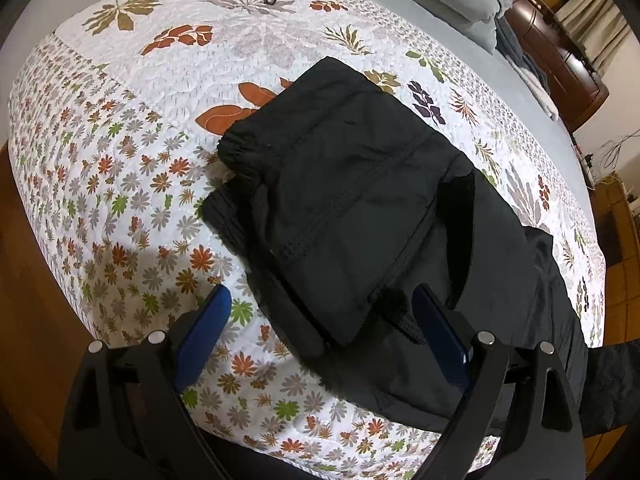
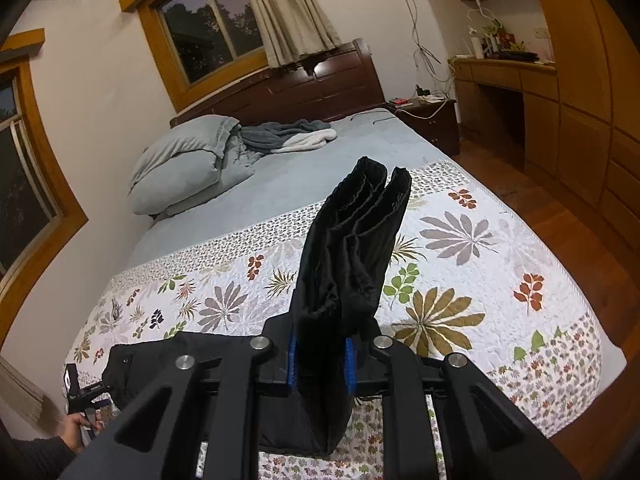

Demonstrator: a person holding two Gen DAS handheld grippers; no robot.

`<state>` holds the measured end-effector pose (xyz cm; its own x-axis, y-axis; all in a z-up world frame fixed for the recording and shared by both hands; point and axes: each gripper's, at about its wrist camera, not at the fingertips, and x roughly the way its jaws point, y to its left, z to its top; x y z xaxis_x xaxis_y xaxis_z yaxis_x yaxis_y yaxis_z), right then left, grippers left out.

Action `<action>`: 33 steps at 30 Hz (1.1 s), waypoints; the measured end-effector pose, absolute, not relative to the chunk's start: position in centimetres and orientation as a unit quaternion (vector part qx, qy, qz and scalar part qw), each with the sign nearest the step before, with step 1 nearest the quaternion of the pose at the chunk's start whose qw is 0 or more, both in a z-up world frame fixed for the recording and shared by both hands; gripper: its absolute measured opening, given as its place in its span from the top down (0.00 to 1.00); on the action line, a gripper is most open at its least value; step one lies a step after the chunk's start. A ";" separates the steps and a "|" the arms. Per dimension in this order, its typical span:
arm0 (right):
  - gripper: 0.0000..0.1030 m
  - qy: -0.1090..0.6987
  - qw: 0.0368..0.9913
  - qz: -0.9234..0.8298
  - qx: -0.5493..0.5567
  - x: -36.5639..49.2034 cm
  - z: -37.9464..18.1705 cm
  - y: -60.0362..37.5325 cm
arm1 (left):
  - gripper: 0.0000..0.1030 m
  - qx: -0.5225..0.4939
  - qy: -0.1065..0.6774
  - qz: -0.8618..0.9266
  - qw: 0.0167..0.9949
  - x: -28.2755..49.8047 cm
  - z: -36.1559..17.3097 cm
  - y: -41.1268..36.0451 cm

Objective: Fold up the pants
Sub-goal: 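Hold the pant leg up with the right gripper above the folded pants, then lower the black pant leg onto the folded pants with the right gripper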

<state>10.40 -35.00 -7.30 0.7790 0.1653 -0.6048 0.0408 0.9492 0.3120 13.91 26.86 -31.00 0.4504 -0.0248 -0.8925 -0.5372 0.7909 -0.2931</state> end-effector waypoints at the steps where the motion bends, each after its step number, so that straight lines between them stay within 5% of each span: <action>1: 0.83 0.331 0.930 0.035 0.154 10.5 -7.3 -34.8 | 0.11 -0.283 0.499 0.160 0.803 13.9 -31.0 26.9; 33: 0.83 0.354 0.930 0.057 0.087 12.0 -6.6 -28.3 | 0.11 -0.321 0.486 0.141 0.801 12.5 -31.1 27.6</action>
<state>11.96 -28.29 -6.59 0.7435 0.1671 -0.6475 -0.0438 0.9783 0.2023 12.55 27.60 -31.08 0.4878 -0.0856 -0.8687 -0.5380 0.7542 -0.3764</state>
